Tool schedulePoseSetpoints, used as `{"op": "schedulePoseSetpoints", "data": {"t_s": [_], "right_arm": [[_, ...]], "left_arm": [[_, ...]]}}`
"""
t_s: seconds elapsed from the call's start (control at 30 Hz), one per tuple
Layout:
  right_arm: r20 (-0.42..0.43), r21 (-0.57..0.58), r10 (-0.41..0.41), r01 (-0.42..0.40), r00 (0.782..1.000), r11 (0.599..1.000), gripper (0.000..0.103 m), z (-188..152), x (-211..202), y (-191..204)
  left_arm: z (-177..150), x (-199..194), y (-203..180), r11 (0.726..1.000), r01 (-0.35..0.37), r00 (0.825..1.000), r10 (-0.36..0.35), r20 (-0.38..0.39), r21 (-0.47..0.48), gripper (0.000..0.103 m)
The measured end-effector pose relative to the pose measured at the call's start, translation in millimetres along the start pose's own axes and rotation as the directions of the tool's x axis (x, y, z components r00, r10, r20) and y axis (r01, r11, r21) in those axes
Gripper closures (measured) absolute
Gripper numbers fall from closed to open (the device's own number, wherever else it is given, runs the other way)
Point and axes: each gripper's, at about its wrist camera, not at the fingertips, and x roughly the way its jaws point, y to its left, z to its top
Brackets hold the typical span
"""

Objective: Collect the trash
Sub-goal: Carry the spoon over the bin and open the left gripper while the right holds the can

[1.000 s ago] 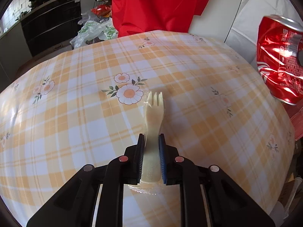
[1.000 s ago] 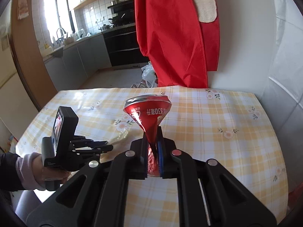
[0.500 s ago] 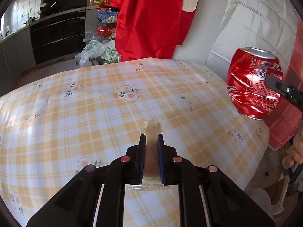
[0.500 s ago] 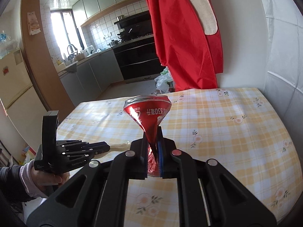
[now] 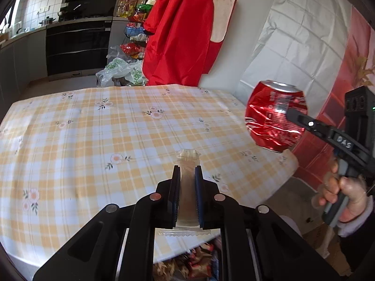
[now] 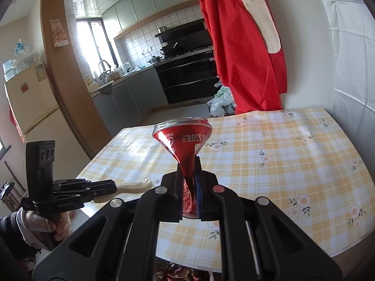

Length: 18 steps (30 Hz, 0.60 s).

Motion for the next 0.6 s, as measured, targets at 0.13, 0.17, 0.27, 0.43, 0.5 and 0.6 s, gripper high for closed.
{"op": "schedulePoseSetpoints", "data": {"t_s": [0.13, 0.17, 0.27, 0.43, 0.5, 0.6], "right_arm": [[0.013, -0.001, 0.013, -0.013, 1.000, 1.000, 0.092, -6.9, -16.8, 15.1], [0.015, -0.002, 0.018, -0.018, 1.000, 1.000, 0.092, -9.3, -20.8, 19.2], [0.018, -0.005, 0.024, -0.024, 1.000, 1.000, 0.092, -15.5, -29.9, 28.2], [0.025, -0.012, 0.031, -0.030, 0.999, 0.999, 0.092, -24.8, -46.9, 42.2], [0.025, -0.013, 0.029, -0.029, 0.999, 1.000, 0.092, -29.2, -53.5, 47.1], [0.015, -0.022, 0.022, -0.022, 1.000, 1.000, 0.092, -35.8, -61.0, 53.4]], "left_arm": [[-13.9, -39.7, -10.9, 1.000, 0.014, 0.999, -0.014, 0.046, 0.009, 0.091], [-18.1, -49.8, -14.4, 1.000, 0.020, 0.998, -0.021, 0.061, 0.017, 0.091], [-30.7, -68.7, -21.9, 0.999, 0.036, 0.997, -0.037, 0.063, 0.023, 0.091], [-57.2, -85.9, -32.4, 0.998, 0.060, 0.997, -0.061, 0.041, 0.030, 0.091], [-67.8, -90.5, -36.2, 0.997, 0.071, 0.997, -0.072, 0.034, 0.031, 0.091], [-83.0, -93.6, -41.7, 0.996, 0.088, 0.996, -0.089, 0.022, 0.033, 0.091]]}}
